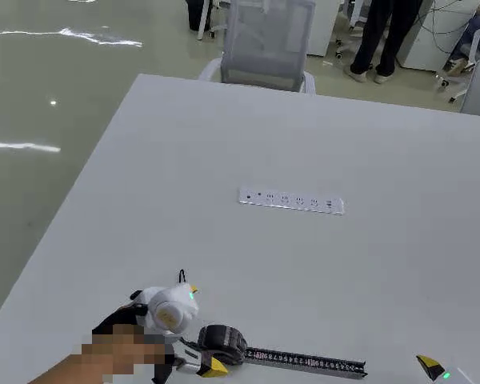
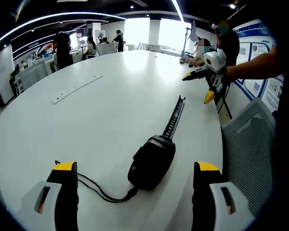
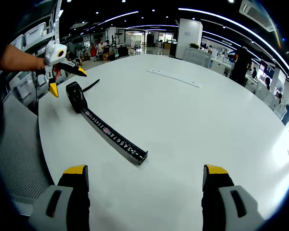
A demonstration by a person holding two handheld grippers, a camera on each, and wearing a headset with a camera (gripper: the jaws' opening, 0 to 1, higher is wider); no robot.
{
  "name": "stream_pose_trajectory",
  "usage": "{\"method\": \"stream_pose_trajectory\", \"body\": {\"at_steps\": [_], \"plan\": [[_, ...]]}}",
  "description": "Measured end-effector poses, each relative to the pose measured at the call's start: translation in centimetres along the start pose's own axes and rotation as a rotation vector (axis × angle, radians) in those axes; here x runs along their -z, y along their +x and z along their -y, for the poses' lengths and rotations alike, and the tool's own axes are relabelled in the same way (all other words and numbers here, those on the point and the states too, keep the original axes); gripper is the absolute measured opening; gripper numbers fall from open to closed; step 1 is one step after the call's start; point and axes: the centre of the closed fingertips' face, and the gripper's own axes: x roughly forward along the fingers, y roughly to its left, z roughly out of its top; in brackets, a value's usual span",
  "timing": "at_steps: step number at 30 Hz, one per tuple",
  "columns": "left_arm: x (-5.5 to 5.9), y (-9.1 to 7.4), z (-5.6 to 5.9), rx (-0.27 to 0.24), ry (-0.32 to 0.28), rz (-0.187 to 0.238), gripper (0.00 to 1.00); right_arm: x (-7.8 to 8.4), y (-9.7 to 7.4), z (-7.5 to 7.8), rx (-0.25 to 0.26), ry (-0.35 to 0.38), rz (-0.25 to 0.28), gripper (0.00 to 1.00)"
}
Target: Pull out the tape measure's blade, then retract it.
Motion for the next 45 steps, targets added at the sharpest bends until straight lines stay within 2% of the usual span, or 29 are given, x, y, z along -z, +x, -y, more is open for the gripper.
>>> {"method": "stream_pose_trajectory", "body": {"at_steps": [2, 4, 6, 9, 11, 14, 16, 20, 22, 26, 31, 36, 39, 42, 45], "plan": [[0.5, -0.9, -0.1, -0.01, 0.005, 0.028, 0.99, 0.1, -0.1, 0.0, 0.004, -0.004, 0.001, 1.0], [1.3, -1.7, -0.2, -0.021, -0.023, 0.022, 0.99, 0.0, -0.2, -0.1, 0.005, -0.003, 0.005, 1.0], [1.7, -2.4, -0.6, -0.047, -0.02, 0.049, 0.99, -0.2, -0.5, -0.2, 0.012, -0.004, 0.011, 1.0], [2.1, -3.6, -0.9, -0.067, -0.079, 0.086, 0.99, -0.4, -0.8, -0.1, 0.017, 0.006, 0.027, 1.0], [2.6, -4.4, -1.7, -0.111, -0.085, 0.095, 0.99, -0.4, -1.0, -0.2, 0.018, 0.005, 0.032, 1.0], [3.2, -5.4, -2.0, -0.126, -0.135, 0.117, 0.99, -0.6, -1.3, -0.5, 0.02, 0.007, 0.039, 1.0], [3.8, -6.1, -2.3, -0.149, -0.135, 0.12, 0.99, -0.6, -1.6, -0.6, 0.023, 0.016, 0.043, 1.0], [5.0, -7.1, -2.4, -0.173, -0.143, 0.118, 0.99, -0.6, -2.1, -1.0, 0.028, 0.023, 0.044, 1.0], [5.7, -7.8, -2.3, -0.189, -0.166, 0.126, 0.99, -0.6, -2.3, -1.3, 0.027, 0.025, 0.05, 1.0], [7.1, -9.1, -2.7, -0.221, -0.22, 0.165, 0.99, -0.5, -2.8, -1.9, 0.028, 0.035, 0.06, 1.0], [7.8, -10.8, -2.6, -0.248, -0.257, 0.219, 0.99, -0.1, -3.1, -2.7, 0.029, 0.053, 0.07, 1.0], [8.8, -11.9, -2.5, -0.272, -0.288, 0.229, 0.99, -0.1, -3.6, -3.1, 0.036, 0.071, 0.102, 1.0], [9.7, -12.1, -2.1, -0.268, -0.31, 0.201, 0.99, -0.2, -4.2, -3.0, 0.053, 0.062, 0.109, 1.0], [10.2, -12.2, -1.8, -0.271, -0.294, 0.192, 0.99, -0.1, -4.6, -3.1, 0.057, 0.079, 0.127, 1.0], [10.2, -12.4, -1.3, -0.267, -0.285, 0.195, 0.99, 0.4, -4.8, -3.4, 0.062, 0.08, 0.128, 1.0]]}}
